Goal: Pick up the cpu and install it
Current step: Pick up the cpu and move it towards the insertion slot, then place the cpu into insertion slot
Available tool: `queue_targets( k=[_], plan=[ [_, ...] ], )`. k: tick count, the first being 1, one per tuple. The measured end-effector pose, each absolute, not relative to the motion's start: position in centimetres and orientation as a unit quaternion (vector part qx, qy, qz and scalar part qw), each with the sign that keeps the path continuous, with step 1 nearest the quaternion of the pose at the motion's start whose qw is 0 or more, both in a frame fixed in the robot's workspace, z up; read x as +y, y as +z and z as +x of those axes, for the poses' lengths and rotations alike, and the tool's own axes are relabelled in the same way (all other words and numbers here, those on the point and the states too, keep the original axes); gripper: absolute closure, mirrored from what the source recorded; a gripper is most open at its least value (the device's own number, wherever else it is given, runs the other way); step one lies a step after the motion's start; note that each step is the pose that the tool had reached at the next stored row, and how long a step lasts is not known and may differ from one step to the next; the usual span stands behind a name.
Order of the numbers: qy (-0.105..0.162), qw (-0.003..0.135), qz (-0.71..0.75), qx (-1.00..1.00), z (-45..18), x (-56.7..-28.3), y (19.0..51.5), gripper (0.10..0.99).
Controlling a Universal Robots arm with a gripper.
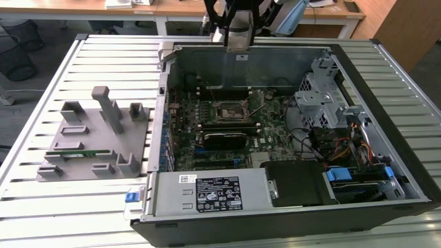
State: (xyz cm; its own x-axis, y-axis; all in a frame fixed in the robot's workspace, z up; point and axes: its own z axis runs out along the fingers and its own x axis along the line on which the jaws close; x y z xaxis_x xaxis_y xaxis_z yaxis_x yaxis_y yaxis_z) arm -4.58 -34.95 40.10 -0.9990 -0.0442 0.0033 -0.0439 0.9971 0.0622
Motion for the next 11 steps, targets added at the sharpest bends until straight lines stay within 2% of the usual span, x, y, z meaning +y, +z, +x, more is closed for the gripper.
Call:
queue_targets(
  k=[11],
  plan=[
    [-0.031,0.002,0.017,-0.999,-3.85,-34.95,40.09,0.557]
  ],
)
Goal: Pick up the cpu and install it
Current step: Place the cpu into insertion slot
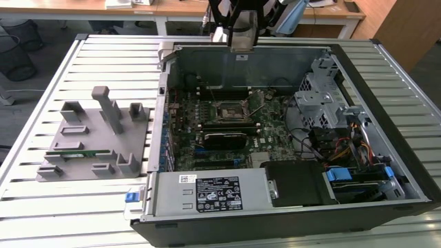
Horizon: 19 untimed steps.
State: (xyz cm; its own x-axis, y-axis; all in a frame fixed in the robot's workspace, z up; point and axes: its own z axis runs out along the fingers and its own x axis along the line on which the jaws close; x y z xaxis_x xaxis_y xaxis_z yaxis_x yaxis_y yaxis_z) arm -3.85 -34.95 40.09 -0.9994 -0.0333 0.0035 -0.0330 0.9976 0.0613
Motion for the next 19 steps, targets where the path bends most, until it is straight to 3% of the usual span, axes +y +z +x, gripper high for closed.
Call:
queue_targets(
  k=[19],
  plan=[
    [-0.030,-0.002,-0.125,-0.992,-3.84,-34.94,39.84,0.557]
  ],
)
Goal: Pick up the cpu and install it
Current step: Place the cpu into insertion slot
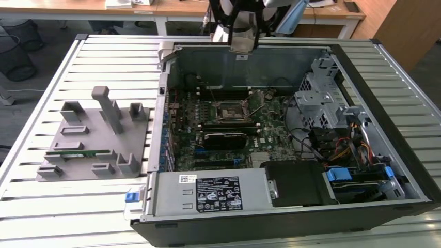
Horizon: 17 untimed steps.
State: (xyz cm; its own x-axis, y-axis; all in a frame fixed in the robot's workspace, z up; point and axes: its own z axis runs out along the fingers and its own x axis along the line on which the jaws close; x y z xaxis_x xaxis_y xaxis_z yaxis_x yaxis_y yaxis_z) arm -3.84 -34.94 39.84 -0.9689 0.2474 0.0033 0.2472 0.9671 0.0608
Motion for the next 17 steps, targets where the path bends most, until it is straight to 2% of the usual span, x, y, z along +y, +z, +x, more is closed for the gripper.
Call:
queue_targets(
  k=[17],
  plan=[
    [0.030,0.006,0.249,0.968,-3.84,-34.90,39.56,0.557]
  ],
)
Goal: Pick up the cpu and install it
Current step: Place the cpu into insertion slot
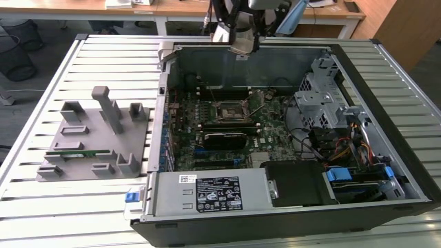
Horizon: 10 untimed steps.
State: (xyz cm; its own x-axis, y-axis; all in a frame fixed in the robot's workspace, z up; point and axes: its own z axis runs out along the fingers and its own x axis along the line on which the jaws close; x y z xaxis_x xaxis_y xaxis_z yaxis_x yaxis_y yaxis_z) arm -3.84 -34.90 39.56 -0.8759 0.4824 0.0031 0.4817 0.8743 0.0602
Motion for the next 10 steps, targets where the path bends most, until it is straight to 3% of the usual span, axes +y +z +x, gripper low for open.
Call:
queue_targets(
  k=[10],
  plan=[
    [0.029,0.008,0.305,0.952,-3.84,-34.90,39.48,0.557]
  ],
)
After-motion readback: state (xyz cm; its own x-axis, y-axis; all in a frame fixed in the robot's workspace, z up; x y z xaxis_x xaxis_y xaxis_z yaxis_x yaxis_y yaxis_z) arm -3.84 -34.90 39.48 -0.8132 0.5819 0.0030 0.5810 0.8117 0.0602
